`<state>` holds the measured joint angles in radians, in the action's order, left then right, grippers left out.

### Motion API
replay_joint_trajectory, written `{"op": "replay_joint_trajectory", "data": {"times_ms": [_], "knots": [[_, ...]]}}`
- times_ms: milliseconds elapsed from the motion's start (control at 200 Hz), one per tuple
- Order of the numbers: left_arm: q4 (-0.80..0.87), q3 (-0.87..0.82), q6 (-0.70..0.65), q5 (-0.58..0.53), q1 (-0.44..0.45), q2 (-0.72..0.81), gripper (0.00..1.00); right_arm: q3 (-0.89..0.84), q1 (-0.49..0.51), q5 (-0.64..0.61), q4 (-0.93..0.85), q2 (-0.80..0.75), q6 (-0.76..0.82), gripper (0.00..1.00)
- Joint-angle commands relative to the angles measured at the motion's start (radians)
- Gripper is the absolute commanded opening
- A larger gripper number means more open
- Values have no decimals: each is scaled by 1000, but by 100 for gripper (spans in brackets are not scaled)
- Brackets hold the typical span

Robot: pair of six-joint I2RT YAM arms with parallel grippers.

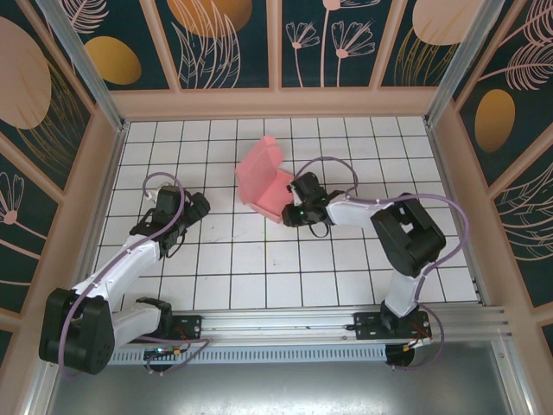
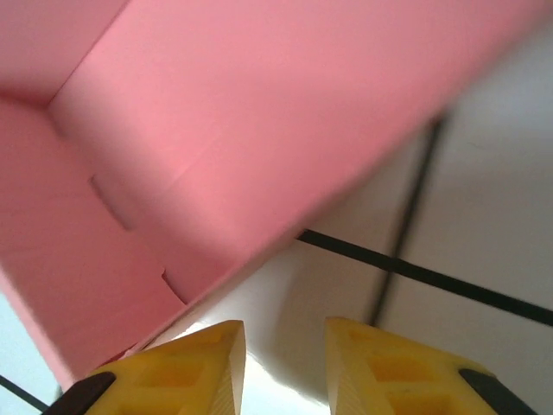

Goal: Fold the paper box

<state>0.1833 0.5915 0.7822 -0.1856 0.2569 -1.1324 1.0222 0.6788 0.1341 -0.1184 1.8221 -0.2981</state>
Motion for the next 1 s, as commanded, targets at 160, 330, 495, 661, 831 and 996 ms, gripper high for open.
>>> {"op": "replay_joint_trajectory", "data": {"times_ms": [160, 330, 495, 661, 831, 996], "knots": [[-29, -17, 71, 44, -7, -43, 99, 164, 92, 34, 30, 102, 56, 36], [-192, -45, 99, 188, 10, -91, 99, 30, 45, 19, 140, -56, 75, 42], [-255, -31, 120, 203, 31, -163, 90, -111, -119, 40, 233, -217, 12, 47], [-394, 7, 101, 235, 32, -207, 84, -114, -286, 102, 232, -251, 5, 55], [-419, 145, -102, 293, 34, -225, 90, -1, -321, 103, 184, -225, 129, 67], [-183, 389, -443, 379, 34, -334, 78, 95, -336, 124, 141, -183, 187, 69]]}}
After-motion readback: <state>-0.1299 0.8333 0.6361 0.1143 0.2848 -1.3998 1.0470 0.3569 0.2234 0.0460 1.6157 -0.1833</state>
